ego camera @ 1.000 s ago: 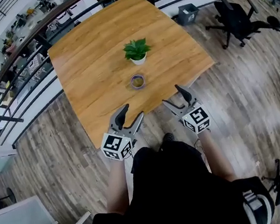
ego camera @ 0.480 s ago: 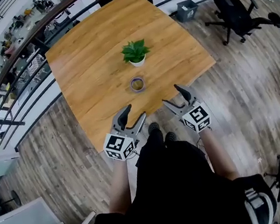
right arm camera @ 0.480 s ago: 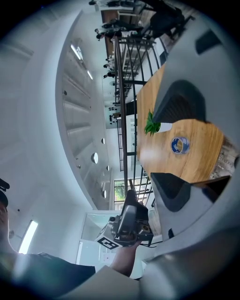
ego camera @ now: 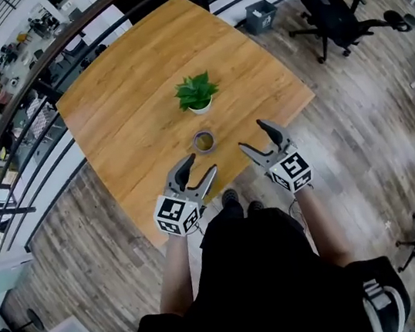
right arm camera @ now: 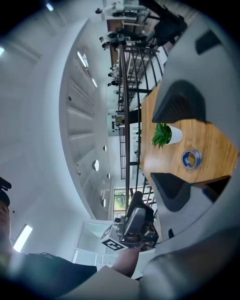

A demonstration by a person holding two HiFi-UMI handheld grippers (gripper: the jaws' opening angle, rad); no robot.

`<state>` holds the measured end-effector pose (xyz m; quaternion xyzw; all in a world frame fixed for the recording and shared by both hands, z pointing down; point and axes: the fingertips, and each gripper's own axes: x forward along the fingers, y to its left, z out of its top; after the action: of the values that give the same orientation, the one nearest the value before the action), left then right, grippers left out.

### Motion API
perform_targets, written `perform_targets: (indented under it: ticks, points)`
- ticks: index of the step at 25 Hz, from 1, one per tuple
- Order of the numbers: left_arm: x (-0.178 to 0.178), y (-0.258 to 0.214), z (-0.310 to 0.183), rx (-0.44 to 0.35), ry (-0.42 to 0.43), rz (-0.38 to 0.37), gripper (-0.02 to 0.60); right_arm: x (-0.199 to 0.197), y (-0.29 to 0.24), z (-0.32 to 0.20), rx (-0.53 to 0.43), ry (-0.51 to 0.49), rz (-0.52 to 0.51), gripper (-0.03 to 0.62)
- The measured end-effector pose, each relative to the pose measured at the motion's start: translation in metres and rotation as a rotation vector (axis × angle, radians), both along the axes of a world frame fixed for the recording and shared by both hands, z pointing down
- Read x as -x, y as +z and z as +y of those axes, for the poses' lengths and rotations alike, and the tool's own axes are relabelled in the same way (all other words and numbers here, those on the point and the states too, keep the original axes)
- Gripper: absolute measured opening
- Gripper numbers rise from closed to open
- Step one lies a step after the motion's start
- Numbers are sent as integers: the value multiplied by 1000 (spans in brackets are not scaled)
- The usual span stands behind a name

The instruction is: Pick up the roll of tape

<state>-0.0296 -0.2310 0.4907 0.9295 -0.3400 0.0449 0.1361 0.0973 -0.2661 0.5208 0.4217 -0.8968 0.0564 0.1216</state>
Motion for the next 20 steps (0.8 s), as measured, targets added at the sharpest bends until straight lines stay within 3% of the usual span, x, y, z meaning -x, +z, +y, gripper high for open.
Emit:
perform_targets:
  ticks: [10,20]
  points:
    - [-11,19,-32,8,152,-24,261,-7,10,-15,19,132,15,337]
    - [-8,49,-44,58,185,-60,261,-3,20,-29,40,160,12,337]
